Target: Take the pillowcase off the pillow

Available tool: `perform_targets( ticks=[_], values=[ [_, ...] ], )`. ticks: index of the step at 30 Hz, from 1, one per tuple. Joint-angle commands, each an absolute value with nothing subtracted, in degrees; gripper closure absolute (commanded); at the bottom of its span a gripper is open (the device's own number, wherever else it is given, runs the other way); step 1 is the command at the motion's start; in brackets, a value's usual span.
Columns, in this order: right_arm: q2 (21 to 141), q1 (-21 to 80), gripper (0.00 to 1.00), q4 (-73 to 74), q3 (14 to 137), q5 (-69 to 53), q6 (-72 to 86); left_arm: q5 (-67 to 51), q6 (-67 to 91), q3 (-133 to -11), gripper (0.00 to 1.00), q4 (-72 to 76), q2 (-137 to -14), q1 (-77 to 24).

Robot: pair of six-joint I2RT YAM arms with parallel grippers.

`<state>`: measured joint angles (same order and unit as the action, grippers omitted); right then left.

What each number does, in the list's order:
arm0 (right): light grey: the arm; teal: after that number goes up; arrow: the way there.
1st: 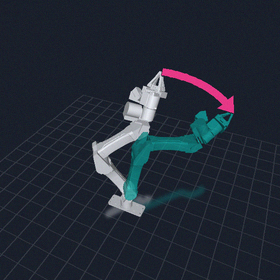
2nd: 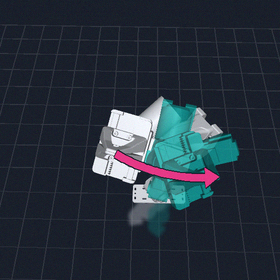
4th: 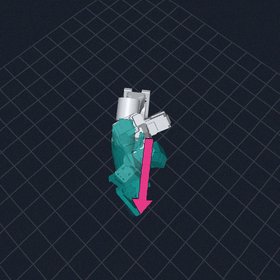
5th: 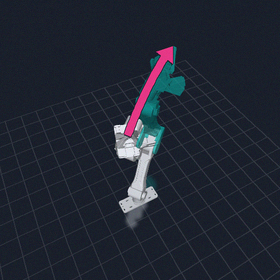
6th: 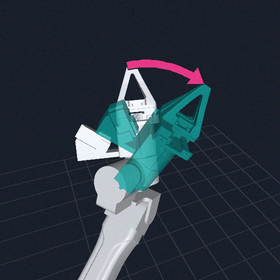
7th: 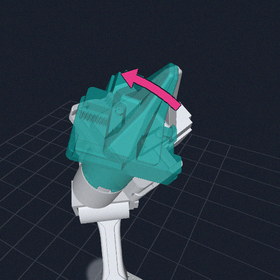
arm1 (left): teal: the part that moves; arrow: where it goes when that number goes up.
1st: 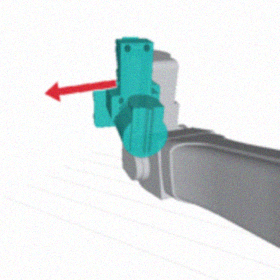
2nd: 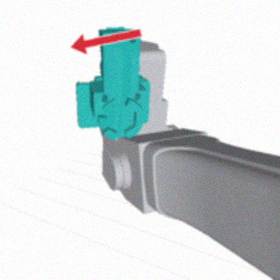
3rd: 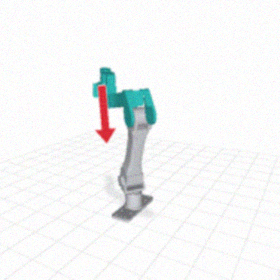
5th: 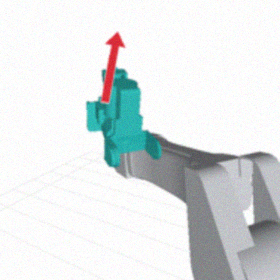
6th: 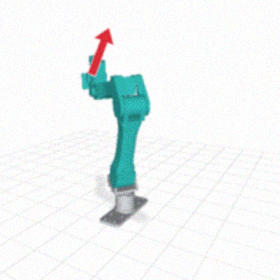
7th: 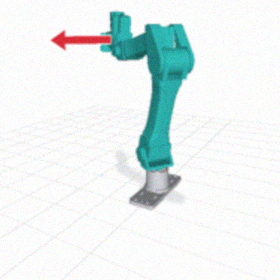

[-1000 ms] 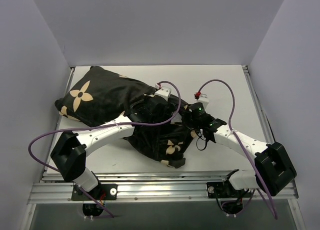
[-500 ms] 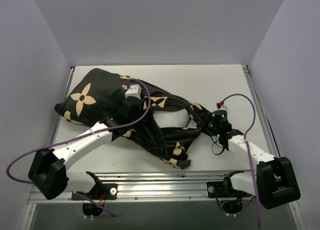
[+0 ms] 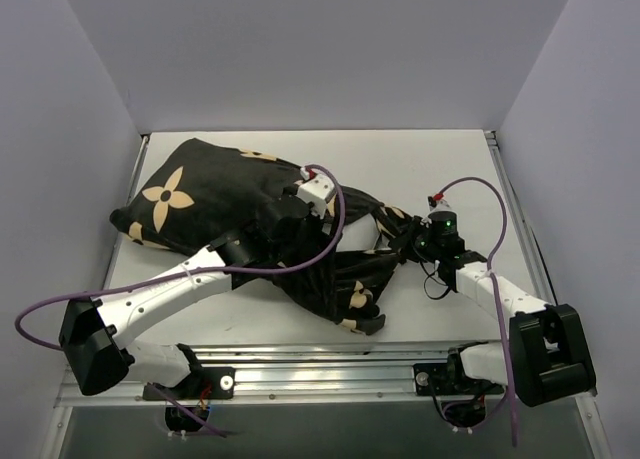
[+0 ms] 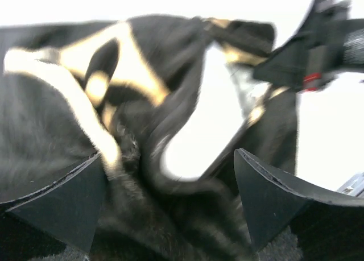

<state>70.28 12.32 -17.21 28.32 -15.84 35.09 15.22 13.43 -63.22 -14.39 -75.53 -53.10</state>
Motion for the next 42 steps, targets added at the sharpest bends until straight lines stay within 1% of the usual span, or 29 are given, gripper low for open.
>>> perform_targets(
  ticks=[1, 3, 6, 7, 9, 10, 11, 14, 17, 23, 24, 30, 31, 34, 38, 40, 42],
  values=[
    [68.99, 11.6, 1.0, -15.12, 31.46, -14.41, 32.26, 11.78, 2.92, -72.23, 0.03, -12.92, -79.43, -55.1],
    [69.26, 11.69, 1.0, -15.38, 31.99, -14.85, 31.99, 9.77, 0.09, -75.04, 0.03, -12.4, -81.99, -56.85],
    [69.52, 11.69, 1.0, -15.29, 32.17, -14.85, 31.47, 5.37, -4.3, -79.0, 0.09, -10.03, -88.65, -57.83],
    [69.43, 11.69, 1.0, -15.29, 32.17, -14.77, 31.29, 4.58, -4.74, -80.93, 0.14, -9.93, -90.16, -57.92],
    [69.26, 11.6, 1.0, -15.12, 32.26, -14.5, 31.12, 2.82, -5.62, -83.48, 0.19, -11.67, -95.33, -57.83],
    [69.34, 11.6, 1.0, -15.03, 32.26, -14.33, 30.77, 2.29, -6.15, -86.54, 0.26, -12.91, -97.19, -57.83],
    [69.17, 11.51, 1.0, -14.94, 32.17, -14.15, 30.76, 1.85, -6.33, -88.05, 0.31, -14.14, -98.95, -57.83],
    [69.34, 11.25, 1.0, -14.77, 32.08, -13.27, 30.32, 2.72, -7.73, -92.36, 0.39, -17.57, -104.84, -57.31],
    [70.05, 11.25, 1.0, -15.29, 31.82, -13.27, 29.97, 3.25, -9.31, -95.7, 0.39, -19.86, -109.06, -56.34],
    [71.45, 11.16, 1.0, -16.96, 31.03, -13.97, 30.23, 7.46, -11.95, -100.37, 0.35, -24.96, -115.57, -54.06],
    [71.54, 11.08, 1.0, -17.14, 30.85, -13.97, 30.15, 8.25, -12.3, -100.55, 0.3, -25.31, -116.36, -53.88],
    [71.81, 11.07, 1.0, -17.58, 30.41, -13.89, 29.97, 12.04, -13.27, -100.28, 0.16, -26.02, -118.3, -52.12],
    [71.81, 11.07, 1.0, -17.67, 30.32, -13.8, 29.97, 12.48, -13.53, -100.02, 0.12, -26.02, -118.47, -52.03],
    [71.98, 11.07, 1.0, -17.75, 30.32, -13.62, 29.97, 14.5, -13.54, -99.85, 0.09, -26.46, -119.79, -51.77],
    [72.16, 11.07, 1.0, -17.93, 30.41, -13.54, 29.97, 16.34, -12.13, -98.18, 0.06, -25.93, -121.02, -50.98],
    [72.42, 11.07, 1.0, -18.1, 30.41, -13.71, 29.97, 17.83, -10.82, -97.21, 0.06, -25.23, -121.55, -50.45],
    [72.69, 11.07, 1.0, -18.37, 30.32, -13.89, 30.06, 18.02, -10.02, -95.81, 0.13, -24.79, -121.99, -50.01]
  ],
)
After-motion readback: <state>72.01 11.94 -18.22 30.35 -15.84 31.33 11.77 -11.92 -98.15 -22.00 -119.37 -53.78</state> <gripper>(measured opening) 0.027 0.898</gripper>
